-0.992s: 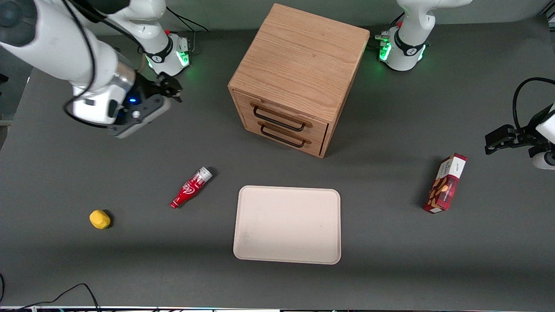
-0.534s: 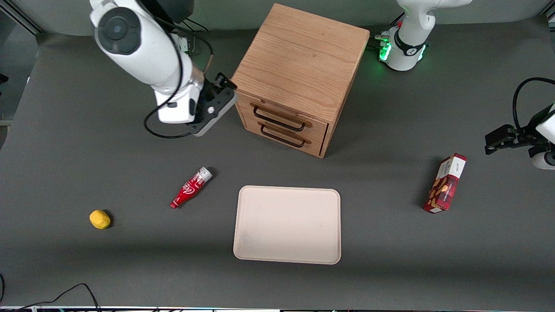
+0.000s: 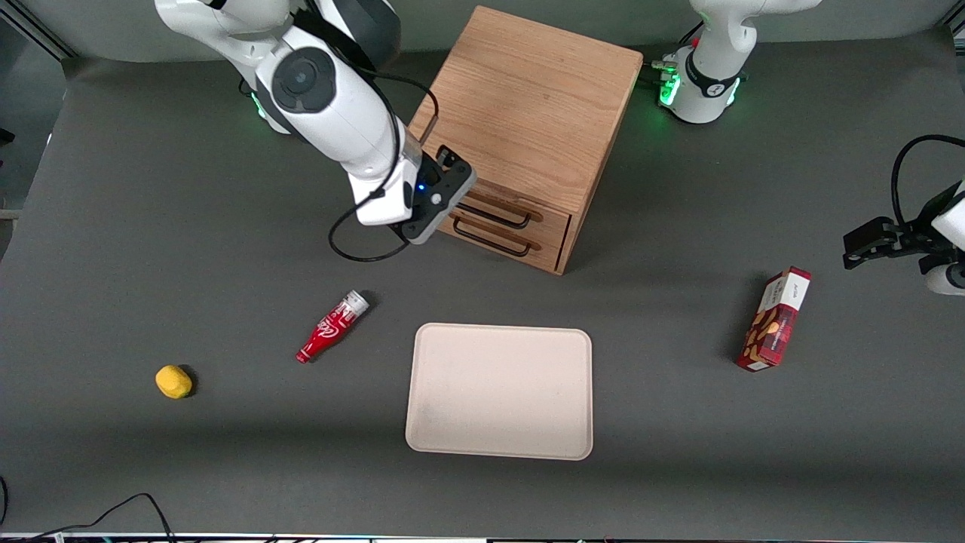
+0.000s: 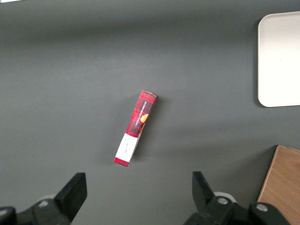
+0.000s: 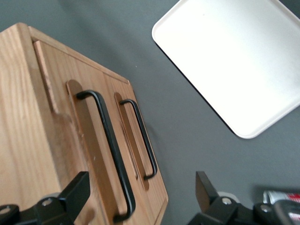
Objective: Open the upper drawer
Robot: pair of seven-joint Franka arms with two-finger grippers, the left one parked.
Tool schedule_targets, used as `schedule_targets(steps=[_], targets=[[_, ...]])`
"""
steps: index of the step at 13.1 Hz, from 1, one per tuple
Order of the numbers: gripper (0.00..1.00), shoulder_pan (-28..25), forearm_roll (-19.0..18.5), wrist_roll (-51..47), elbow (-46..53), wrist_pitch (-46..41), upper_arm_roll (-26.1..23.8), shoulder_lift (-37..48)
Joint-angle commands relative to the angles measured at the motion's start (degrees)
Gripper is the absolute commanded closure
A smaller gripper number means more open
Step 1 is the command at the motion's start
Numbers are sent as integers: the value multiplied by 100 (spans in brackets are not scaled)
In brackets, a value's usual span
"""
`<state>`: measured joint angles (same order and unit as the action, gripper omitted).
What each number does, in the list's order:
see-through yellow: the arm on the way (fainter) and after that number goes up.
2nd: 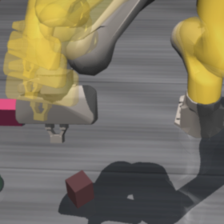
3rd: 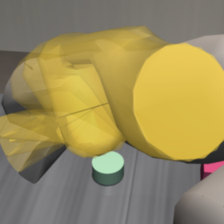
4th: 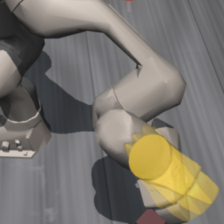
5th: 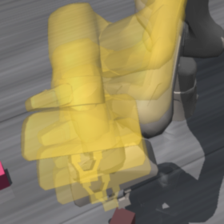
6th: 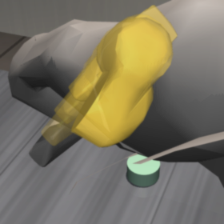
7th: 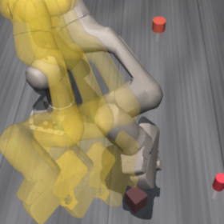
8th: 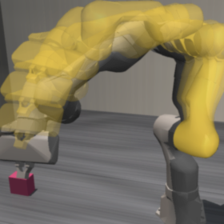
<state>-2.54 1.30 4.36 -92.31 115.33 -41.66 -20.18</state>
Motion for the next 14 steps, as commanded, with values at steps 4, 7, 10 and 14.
schedule_targets(steps=[4, 7, 10, 14], targets=[[0, -98, -253, -32, -603, 1148, -26, -408], [0, -115, -227, -32, -727, 1220, -105, -408], [0, -115, -192, -41, -771, 1220, -114, -408], [0, -28, -182, -182, -736, 1036, -273, -338]])
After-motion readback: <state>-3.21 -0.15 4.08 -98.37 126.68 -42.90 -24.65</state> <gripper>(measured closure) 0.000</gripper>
